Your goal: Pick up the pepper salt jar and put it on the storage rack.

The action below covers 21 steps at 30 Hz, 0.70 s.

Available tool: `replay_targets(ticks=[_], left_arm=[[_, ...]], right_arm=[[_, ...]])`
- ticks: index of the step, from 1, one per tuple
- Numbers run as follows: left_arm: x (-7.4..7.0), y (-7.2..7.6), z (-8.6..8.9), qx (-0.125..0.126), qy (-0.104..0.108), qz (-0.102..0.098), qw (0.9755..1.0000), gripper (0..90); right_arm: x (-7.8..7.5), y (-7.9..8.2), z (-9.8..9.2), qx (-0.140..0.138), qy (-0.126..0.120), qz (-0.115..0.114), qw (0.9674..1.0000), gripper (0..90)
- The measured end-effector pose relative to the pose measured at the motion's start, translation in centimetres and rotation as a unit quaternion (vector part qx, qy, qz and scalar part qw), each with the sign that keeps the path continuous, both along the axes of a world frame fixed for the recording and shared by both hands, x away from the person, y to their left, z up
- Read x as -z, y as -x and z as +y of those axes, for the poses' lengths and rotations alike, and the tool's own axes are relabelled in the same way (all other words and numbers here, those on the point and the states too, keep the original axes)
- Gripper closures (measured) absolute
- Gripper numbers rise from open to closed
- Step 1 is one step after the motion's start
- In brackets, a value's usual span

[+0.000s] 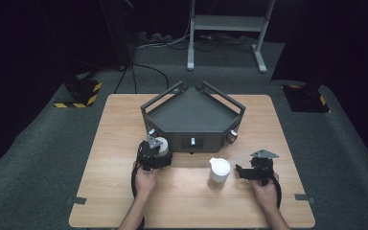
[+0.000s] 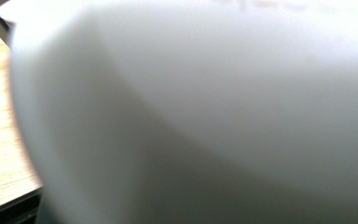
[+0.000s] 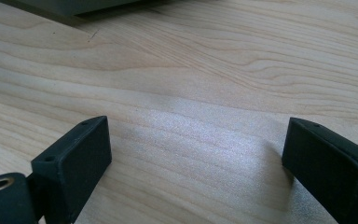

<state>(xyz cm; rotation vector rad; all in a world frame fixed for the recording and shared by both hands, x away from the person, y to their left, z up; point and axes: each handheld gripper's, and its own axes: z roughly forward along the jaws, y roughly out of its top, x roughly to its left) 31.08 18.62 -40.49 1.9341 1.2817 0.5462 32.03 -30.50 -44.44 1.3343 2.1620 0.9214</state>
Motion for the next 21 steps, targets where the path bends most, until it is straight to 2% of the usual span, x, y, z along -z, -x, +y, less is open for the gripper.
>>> replay_targets(ticks=[8, 21], left_arm=[[-1.0, 0.3, 0.3, 0.008, 0.000, -0.010, 0.9999, 31.3], [-3.4, 0.1, 0.6, 0.041, -0.007, -0.003, 0.9991, 31.2]], right_arm=[[0.0, 0.0, 0.0, 0.000, 0.000, 0.000, 1.0000, 7.5], [0.0, 0.0, 0.0, 0.001, 0.000, 0.000, 1.0000, 7.5]])
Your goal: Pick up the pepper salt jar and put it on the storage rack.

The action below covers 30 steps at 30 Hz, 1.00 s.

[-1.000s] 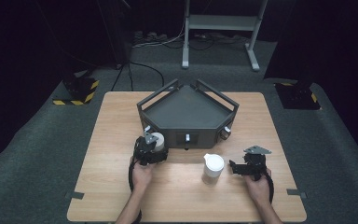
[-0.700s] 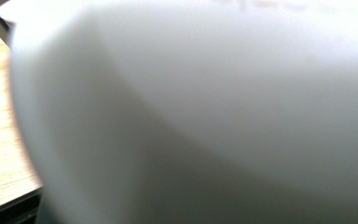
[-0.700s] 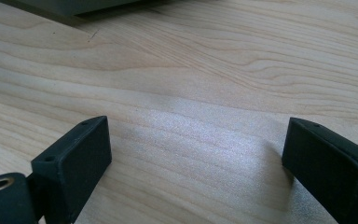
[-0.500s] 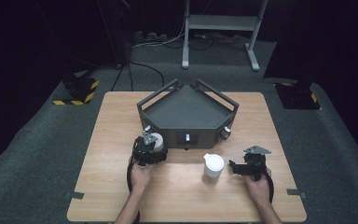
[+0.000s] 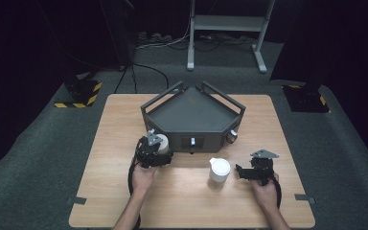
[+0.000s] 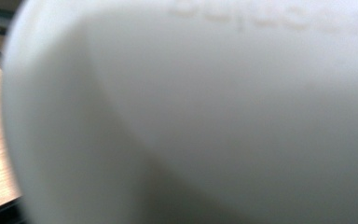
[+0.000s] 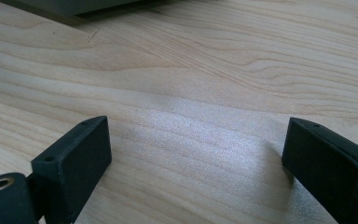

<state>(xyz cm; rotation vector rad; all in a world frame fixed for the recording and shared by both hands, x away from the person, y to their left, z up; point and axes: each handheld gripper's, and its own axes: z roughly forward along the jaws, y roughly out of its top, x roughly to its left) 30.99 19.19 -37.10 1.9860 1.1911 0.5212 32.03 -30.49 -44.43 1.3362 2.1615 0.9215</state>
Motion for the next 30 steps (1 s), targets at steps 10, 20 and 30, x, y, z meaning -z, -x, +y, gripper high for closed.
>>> replay_targets(ticks=[10, 20, 30], left_arm=[[-2.2, 0.1, -0.1, 0.036, -0.016, 0.001, 0.9992, 31.3], [-4.3, 0.5, -0.2, 0.051, -0.014, -0.017, 0.9985, 31.4], [-6.9, -0.2, -0.1, 0.074, -0.020, -0.015, 0.9970, 31.4]], right_arm=[[0.0, 0.0, 0.0, 0.000, 0.000, 0.000, 1.0000, 7.5], [0.0, 0.0, 0.0, -0.001, 0.000, -0.001, 1.0000, 7.5], [0.0, 0.0, 0.0, 0.000, 0.000, 0.000, 1.0000, 7.5]])
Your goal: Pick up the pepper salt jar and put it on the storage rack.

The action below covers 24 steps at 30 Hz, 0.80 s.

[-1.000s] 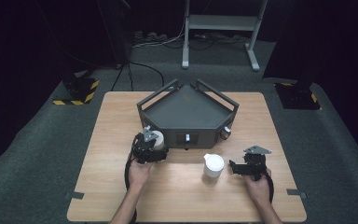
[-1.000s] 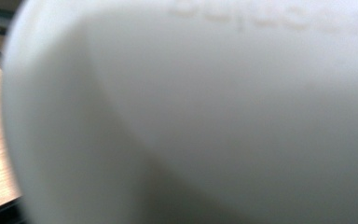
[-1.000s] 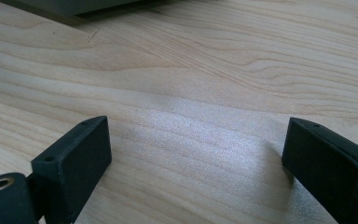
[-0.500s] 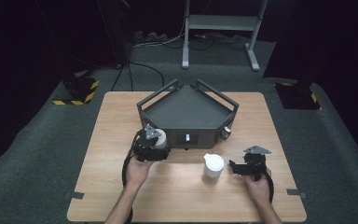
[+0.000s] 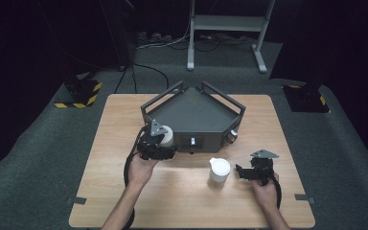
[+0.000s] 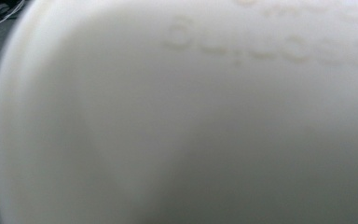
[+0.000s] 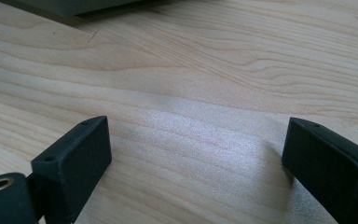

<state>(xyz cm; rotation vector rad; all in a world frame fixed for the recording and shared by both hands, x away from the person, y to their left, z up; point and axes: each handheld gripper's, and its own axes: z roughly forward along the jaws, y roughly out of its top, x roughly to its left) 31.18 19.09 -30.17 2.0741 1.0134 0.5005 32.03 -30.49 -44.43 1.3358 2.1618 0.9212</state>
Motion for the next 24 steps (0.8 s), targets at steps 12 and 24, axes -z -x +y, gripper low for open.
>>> replay_targets(ticks=[12, 24], left_arm=[[-3.3, -1.0, 0.1, 0.025, 0.001, 0.001, 0.9997, 31.5], [-5.5, -2.5, -0.6, 0.036, -0.007, -0.002, 0.9993, 31.4]], right_arm=[[0.0, 0.0, 0.0, 0.000, 0.000, 0.000, 1.0000, 7.5], [0.0, 0.0, 0.0, 0.000, 0.000, 0.000, 1.0000, 7.5]])
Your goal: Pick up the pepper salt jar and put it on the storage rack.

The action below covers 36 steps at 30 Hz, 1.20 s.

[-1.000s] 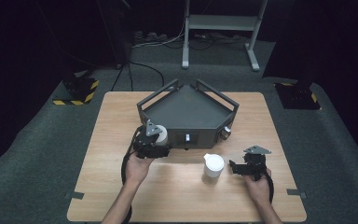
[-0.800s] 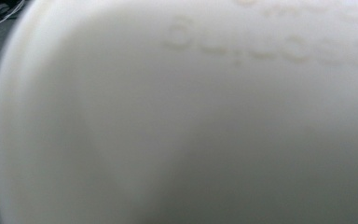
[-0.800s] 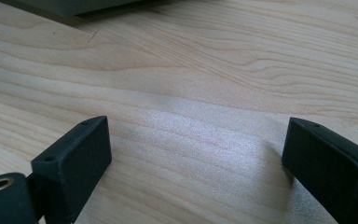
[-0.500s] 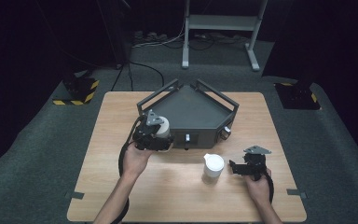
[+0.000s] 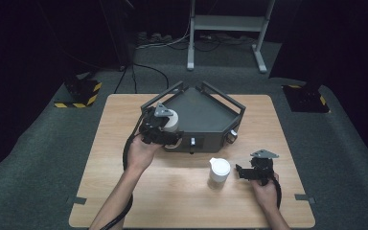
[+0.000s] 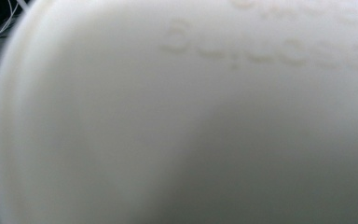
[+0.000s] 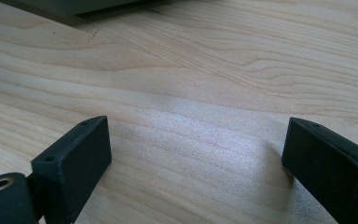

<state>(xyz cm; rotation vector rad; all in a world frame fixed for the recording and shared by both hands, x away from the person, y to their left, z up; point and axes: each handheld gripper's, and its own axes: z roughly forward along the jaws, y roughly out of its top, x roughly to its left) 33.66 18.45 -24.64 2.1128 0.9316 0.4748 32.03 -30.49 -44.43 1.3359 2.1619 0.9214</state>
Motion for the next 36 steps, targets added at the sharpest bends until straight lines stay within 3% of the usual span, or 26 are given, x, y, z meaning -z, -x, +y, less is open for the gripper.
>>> replay_targets(ticks=[9, 20, 26, 36], left_arm=[[-0.8, -1.9, -0.1, -0.016, 0.018, 0.002, 0.9997, 31.5], [-1.6, -4.3, -1.6, -0.040, -0.008, 0.012, 0.9991, 31.4], [-1.4, -5.9, -2.4, -0.057, -0.018, 0.018, 0.9980, 31.4], [-0.2, -7.8, -3.8, -0.064, -0.023, 0.028, 0.9973, 31.4]], right_arm=[[0.0, 0.0, 0.0, 0.000, 0.000, 0.000, 1.0000, 7.5], [0.0, 0.0, 0.0, 0.000, 0.000, 0.000, 1.0000, 7.5], [0.0, 0.0, 0.0, 0.000, 0.000, 0.000, 1.0000, 7.5], [0.0, 0.0, 0.0, 0.000, 0.000, 0.000, 1.0000, 7.5]])
